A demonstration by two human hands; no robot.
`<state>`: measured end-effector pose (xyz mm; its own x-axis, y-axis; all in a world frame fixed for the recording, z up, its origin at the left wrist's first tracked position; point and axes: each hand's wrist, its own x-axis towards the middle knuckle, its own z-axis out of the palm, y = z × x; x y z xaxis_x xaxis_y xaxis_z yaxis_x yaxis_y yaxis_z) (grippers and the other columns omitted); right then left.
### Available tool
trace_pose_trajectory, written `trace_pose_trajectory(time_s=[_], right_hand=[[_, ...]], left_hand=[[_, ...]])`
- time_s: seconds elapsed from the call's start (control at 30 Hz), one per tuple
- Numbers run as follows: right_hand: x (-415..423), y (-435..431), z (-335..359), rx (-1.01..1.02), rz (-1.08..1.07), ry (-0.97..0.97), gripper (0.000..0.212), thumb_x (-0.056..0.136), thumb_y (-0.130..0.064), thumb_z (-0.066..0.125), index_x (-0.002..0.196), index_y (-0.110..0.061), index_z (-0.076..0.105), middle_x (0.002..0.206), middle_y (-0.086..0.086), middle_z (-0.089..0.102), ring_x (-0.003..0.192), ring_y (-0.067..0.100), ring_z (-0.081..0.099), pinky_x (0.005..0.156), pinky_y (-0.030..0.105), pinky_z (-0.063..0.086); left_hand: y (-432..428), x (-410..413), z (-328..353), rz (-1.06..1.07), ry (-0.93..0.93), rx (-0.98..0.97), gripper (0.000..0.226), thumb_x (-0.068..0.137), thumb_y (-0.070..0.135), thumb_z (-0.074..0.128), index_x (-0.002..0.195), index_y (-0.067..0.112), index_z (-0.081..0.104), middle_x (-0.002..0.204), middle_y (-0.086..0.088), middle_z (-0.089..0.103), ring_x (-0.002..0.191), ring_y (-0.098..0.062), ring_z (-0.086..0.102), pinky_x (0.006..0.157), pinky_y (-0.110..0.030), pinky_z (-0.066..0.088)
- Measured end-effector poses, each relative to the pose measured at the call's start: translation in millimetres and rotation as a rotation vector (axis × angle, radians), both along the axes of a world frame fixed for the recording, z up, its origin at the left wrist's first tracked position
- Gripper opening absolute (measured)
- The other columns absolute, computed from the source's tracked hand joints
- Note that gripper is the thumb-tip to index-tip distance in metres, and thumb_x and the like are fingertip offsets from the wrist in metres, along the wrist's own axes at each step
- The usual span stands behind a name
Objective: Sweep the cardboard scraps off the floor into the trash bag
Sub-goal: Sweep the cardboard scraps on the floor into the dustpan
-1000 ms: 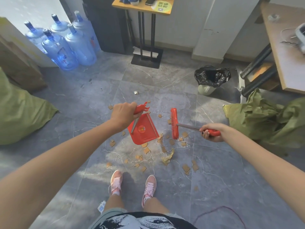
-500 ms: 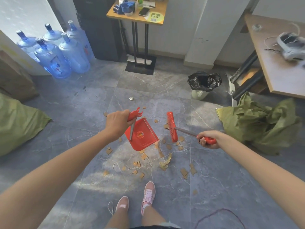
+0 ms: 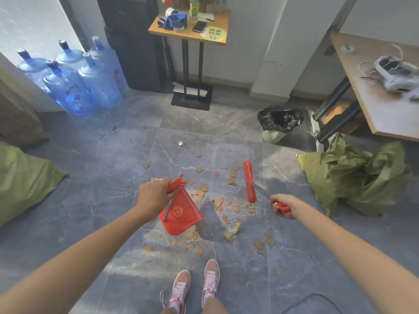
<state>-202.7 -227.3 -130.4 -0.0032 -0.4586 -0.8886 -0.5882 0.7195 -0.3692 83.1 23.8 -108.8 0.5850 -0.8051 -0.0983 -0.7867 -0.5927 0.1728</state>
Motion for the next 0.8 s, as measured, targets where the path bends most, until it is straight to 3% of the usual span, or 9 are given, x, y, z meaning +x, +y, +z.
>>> trace_pose_trajectory(time_s=[0.2,0.33,0.8], right_hand=[[-9,-9,9,0.011,0.012,-0.026,0.016,0.087,0.005,0.045,0.073,-0.004,0.045,0.04,0.006,0.042,0.02,0.008,0.038,0.027,0.01,0.035],[-24,-20,11,0.038,0.025,-0.073,0.013,0.088,0.004,0.044,0.078,-0.004,0.044,0.061,0.007,0.041,0.021,0.007,0.039,0.027,0.01,0.035],[-39,-24,22,0.062,0.047,-0.136,0.011,0.09,0.004,0.044,0.081,-0.002,0.045,0.063,0.008,0.042,0.022,0.007,0.04,0.027,0.012,0.037]], left_hand=[[2,1,1,0.036,-0.016,0.023,0.038,0.089,0.049,0.053,0.075,0.014,0.056,0.071,-0.004,0.066,0.067,-0.025,0.063,0.053,-0.028,0.033],[-1,-14,7,0.088,-0.021,0.03,0.037,0.089,0.048,0.053,0.072,0.016,0.048,0.066,0.0,0.058,0.059,-0.02,0.051,0.052,-0.028,0.031],[-22,-54,19,0.113,0.004,-0.043,0.039,0.089,0.05,0.053,0.07,0.017,0.045,0.063,-0.004,0.06,0.058,-0.027,0.057,0.051,-0.028,0.035]])
